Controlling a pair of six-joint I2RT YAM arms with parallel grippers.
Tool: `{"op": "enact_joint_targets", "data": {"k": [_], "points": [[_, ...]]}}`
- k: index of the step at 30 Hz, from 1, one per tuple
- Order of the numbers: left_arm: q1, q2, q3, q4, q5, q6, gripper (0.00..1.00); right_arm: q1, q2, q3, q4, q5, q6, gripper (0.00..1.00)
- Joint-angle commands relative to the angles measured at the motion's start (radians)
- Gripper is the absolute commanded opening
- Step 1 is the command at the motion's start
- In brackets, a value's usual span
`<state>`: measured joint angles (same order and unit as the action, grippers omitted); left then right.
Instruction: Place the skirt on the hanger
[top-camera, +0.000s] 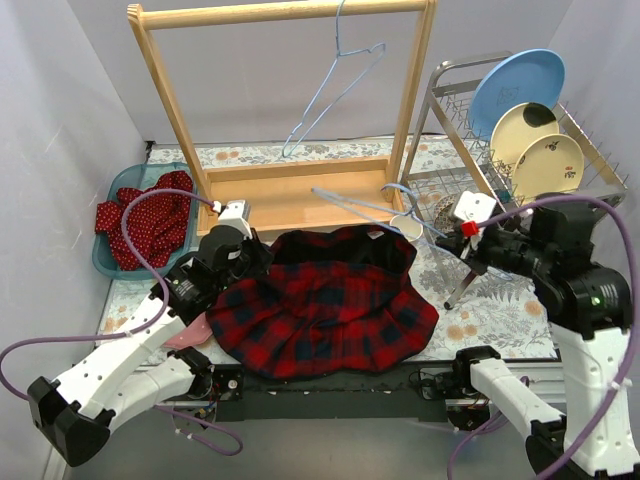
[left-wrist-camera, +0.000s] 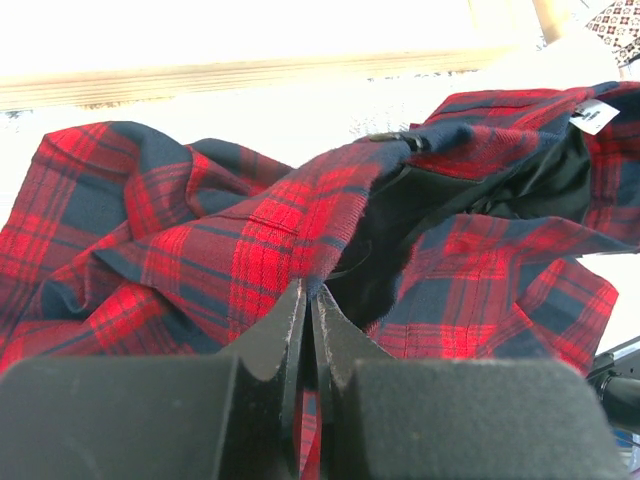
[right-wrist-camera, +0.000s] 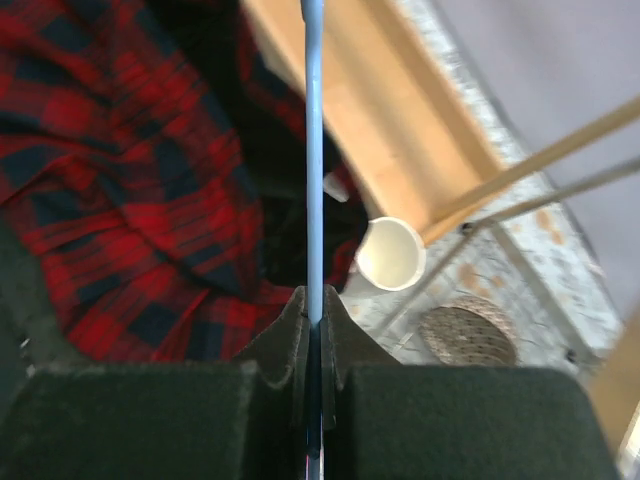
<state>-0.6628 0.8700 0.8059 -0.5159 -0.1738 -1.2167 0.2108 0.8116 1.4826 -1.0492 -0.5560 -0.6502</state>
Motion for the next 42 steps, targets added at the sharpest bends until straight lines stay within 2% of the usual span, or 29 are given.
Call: {"op": "enact_joint_targets", "data": {"k": [1, 5, 12, 16, 20, 28, 34, 42], "points": [[0.006, -0.046, 0.055, -0.041, -0.044, -0.006, 0.00, 0.010, 0.073, -0.035, -0.090, -0.203, -0.147, 0.01], [0.005, -0.052, 0.065, -0.075, -0.070, -0.020, 0.00, 0.016, 0.147, -0.038, -0.179, -0.277, -0.282, 0.01], [0.006, -0.036, 0.110, -0.102, -0.092, -0.018, 0.00, 0.073, 0.234, -0.067, -0.206, -0.234, -0.362, 0.01], [0.005, -0.016, 0.137, -0.108, -0.090, -0.009, 0.00, 0.153, 0.254, -0.096, -0.154, -0.182, -0.329, 0.01], [0.005, -0.008, 0.159, -0.102, -0.046, 0.011, 0.00, 0.246, 0.277, -0.130, -0.054, -0.053, -0.270, 0.01], [0.006, -0.019, 0.158, -0.156, -0.055, 0.019, 0.00, 0.279, 0.366, 0.019, -0.031, -0.024, -0.269, 0.01], [0.005, -0.005, 0.168, -0.134, 0.013, 0.063, 0.00, 0.282, 0.438, 0.024, -0.052, 0.008, -0.324, 0.01], [0.005, -0.011, 0.237, -0.105, 0.158, 0.135, 0.00, 0.351, 0.566, 0.036, -0.068, -0.062, -0.379, 0.01]]}}
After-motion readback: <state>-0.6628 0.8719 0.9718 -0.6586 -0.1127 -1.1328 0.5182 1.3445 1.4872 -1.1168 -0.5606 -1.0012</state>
